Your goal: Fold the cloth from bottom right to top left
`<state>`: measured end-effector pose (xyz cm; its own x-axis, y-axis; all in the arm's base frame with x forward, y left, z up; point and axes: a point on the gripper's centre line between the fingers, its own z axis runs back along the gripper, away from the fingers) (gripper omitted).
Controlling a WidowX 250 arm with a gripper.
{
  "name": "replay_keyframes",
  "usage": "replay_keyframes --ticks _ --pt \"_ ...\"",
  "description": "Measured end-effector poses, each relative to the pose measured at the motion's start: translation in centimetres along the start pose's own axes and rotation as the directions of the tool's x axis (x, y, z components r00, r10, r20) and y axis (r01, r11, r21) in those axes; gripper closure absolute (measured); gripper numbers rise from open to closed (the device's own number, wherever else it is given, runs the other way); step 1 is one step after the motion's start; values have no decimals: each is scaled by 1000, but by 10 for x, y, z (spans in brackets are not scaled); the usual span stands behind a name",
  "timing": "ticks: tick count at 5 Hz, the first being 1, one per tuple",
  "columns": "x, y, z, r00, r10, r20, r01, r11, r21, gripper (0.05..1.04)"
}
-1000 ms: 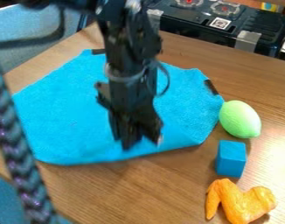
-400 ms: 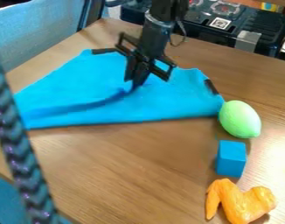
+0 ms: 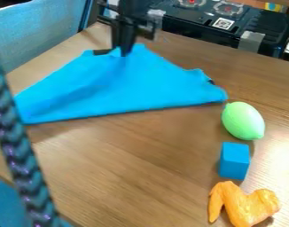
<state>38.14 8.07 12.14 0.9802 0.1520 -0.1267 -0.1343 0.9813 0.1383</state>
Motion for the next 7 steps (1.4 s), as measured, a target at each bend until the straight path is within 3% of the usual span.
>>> replay_keyframes --ticks 1,2,3,4,5,6,7 --pt "11 28 28 995 48 86 -40 995 -89 1014" --pt "23 50 16 994 76 73 -70 994 -80 1014" --pt "31 54 5 993 71 89 -68 997 -37 996" --pt "39 59 0 991 72 109 -72 997 -10 840" --pt "44 50 -14 989 68 134 -61 997 -55 550" --pt "42 55 1 979 92 180 -76 993 -92 273" --pt "42 64 23 969 143 203 -109 980 -168 82"
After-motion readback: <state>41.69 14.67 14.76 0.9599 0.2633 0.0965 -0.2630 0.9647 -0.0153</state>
